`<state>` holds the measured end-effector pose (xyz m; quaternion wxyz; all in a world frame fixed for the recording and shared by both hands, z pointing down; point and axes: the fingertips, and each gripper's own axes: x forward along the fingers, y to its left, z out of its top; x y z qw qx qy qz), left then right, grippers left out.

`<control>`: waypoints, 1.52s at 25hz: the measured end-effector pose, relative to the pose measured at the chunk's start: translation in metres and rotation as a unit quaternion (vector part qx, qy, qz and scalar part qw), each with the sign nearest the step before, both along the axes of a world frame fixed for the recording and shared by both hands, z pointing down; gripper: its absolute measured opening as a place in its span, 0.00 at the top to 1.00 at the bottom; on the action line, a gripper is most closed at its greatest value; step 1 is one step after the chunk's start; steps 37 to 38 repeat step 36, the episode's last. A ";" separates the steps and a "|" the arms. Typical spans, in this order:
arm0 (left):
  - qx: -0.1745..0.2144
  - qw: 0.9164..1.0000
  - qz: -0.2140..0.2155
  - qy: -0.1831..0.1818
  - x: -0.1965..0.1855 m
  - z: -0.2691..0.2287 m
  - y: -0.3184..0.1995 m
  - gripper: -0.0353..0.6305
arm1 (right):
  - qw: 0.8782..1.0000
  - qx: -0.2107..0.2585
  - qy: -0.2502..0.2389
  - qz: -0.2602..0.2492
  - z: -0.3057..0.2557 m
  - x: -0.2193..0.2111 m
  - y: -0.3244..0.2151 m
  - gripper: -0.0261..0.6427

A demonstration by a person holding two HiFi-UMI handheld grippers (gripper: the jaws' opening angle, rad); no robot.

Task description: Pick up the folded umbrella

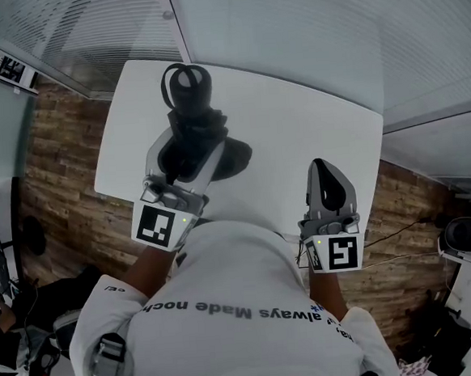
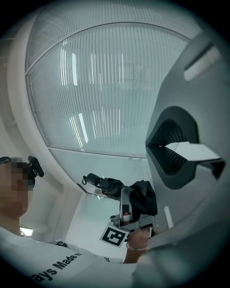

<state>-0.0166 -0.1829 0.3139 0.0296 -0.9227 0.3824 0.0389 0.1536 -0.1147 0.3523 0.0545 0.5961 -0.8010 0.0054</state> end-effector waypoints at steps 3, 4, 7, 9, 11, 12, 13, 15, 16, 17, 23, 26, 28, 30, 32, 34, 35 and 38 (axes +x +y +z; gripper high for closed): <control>0.006 1.000 0.000 -0.001 -0.006 0.002 0.000 0.58 | 1.000 0.000 0.001 -0.001 0.000 -0.003 -0.003 0.96; 0.008 1.000 0.001 -0.003 -0.007 0.002 0.000 0.58 | 1.000 0.000 0.001 -0.001 0.001 -0.003 -0.004 0.96; 0.005 1.000 0.005 -0.001 -0.004 0.001 0.002 0.58 | 1.000 -0.002 0.000 -0.003 0.002 -0.003 -0.004 0.96; 0.001 1.000 0.007 0.000 -0.001 0.002 0.003 0.58 | 1.000 -0.006 0.001 -0.005 0.003 -0.003 -0.003 0.96; 0.001 1.000 0.009 -0.001 0.001 0.003 0.003 0.58 | 1.000 -0.011 0.010 -0.005 0.006 -0.004 -0.004 0.96; 0.001 1.000 0.010 -0.002 0.000 0.004 0.002 0.58 | 1.000 -0.013 0.015 -0.003 0.006 -0.004 -0.005 0.96; 0.003 1.000 0.012 -0.003 0.000 0.005 0.002 0.58 | 1.000 -0.014 0.019 -0.002 0.006 -0.005 -0.005 0.96; 0.003 1.000 0.013 -0.003 -0.001 0.005 0.002 0.58 | 1.000 -0.013 0.023 -0.001 0.005 -0.006 -0.006 0.96; -0.001 1.000 0.013 -0.001 -0.001 0.005 0.002 0.58 | 1.000 -0.012 0.023 -0.001 0.005 -0.006 -0.006 0.96; -0.004 1.000 0.012 0.000 -0.001 0.004 0.002 0.58 | 1.000 -0.012 0.024 -0.001 0.005 -0.006 -0.005 0.96; -0.001 1.000 0.013 0.001 -0.002 0.005 0.001 0.58 | 1.000 -0.014 0.020 -0.002 0.006 -0.007 -0.007 0.96; -0.004 1.000 0.011 -0.002 -0.001 0.005 0.000 0.58 | 1.000 -0.015 0.017 0.000 0.006 -0.005 -0.008 0.96; -0.007 1.000 0.012 -0.003 0.000 0.005 0.001 0.58 | 1.000 -0.014 0.017 0.000 0.005 -0.005 -0.007 0.96; -0.005 1.000 0.014 -0.006 0.000 0.006 0.002 0.58 | 1.000 -0.015 0.016 0.000 0.005 -0.004 -0.007 0.96; -0.003 1.000 0.013 -0.006 0.000 0.006 0.001 0.58 | 1.000 -0.015 0.016 0.000 0.005 -0.004 -0.008 0.96; 0.000 1.000 0.014 -0.007 0.000 0.007 0.001 0.58 | 1.000 -0.015 0.016 0.000 0.004 -0.004 -0.008 0.96; 0.001 1.000 0.015 -0.007 0.000 0.007 0.001 0.58 | 1.000 -0.015 0.016 0.000 0.004 -0.004 -0.008 0.96; 0.001 1.000 0.016 -0.006 -0.001 0.008 0.001 0.58 | 1.000 -0.015 0.016 0.000 0.004 -0.004 -0.008 0.96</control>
